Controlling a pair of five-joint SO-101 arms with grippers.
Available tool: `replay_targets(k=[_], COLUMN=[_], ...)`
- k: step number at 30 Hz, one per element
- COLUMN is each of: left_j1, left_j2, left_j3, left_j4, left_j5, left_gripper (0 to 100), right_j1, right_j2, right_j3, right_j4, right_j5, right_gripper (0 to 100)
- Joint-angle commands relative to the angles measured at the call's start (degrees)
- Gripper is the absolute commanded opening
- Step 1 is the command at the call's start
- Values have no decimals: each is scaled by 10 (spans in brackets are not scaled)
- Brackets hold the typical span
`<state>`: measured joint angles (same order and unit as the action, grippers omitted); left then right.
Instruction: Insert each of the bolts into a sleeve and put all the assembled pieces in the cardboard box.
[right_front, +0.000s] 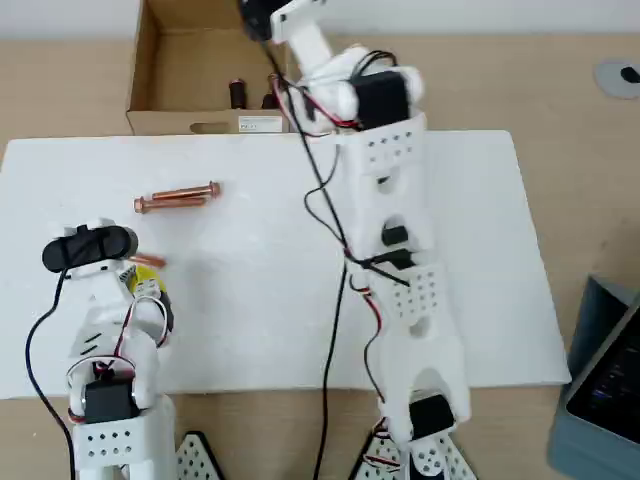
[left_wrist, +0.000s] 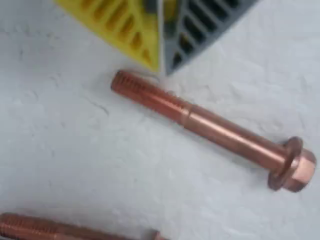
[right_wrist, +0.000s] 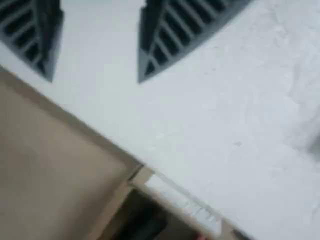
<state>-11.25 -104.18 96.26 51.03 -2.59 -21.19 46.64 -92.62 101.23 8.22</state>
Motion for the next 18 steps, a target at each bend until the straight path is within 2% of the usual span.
replay_targets(k=[1,8,18], left_j1=[2,1,1], left_j2=[-2,-2,-2], left_j3=[7,7,7], left_j4=[4,4,4], left_j5=[-3,-3,-3], left_gripper=[2,2,2], right_j1=[20,40,109], right_j2=[-66,-170,-313], right_j3=[-15,150,456], right_j4=[12,12,11], right_j5=[-4,-4,-4], right_gripper=[130,131,132])
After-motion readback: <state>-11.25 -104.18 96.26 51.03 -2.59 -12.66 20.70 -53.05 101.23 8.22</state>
